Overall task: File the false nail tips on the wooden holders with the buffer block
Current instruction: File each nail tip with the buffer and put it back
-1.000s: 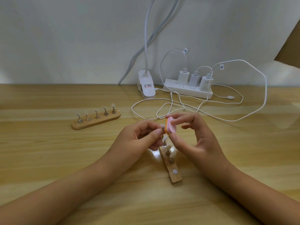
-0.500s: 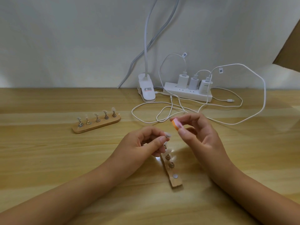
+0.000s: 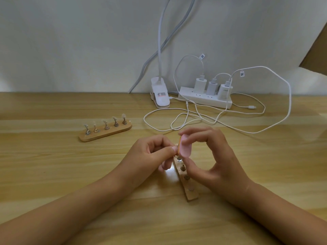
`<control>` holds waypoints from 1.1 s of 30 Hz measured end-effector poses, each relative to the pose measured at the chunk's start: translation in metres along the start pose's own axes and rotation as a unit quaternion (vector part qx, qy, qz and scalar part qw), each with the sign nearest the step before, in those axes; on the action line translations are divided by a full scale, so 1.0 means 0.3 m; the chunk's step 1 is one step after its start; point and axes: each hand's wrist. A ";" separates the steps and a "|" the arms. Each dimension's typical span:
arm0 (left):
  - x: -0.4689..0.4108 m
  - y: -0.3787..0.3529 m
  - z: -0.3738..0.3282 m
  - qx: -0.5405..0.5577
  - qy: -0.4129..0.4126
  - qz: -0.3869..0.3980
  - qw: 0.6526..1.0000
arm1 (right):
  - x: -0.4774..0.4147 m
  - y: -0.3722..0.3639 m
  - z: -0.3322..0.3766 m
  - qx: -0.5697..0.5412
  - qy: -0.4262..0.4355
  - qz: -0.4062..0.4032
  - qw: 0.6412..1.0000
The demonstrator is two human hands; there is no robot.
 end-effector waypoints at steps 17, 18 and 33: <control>-0.003 -0.008 -0.010 -0.002 0.039 -0.001 0.999 | 0.005 0.007 -0.010 0.017 0.025 0.024 0.999; -0.003 -0.007 -0.010 -0.004 0.037 0.000 0.999 | 0.003 0.007 -0.015 0.007 0.006 0.017 1.000; -0.001 -0.005 -0.003 -0.004 0.021 -0.001 1.000 | 0.008 0.000 -0.010 -0.045 -0.014 0.028 0.998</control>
Point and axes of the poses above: each hand's wrist, its own x-axis away from the middle knuckle, its own y-axis out of the back of the hand, z = x × y, and after that the axes turned 8 degrees about x, right-handed
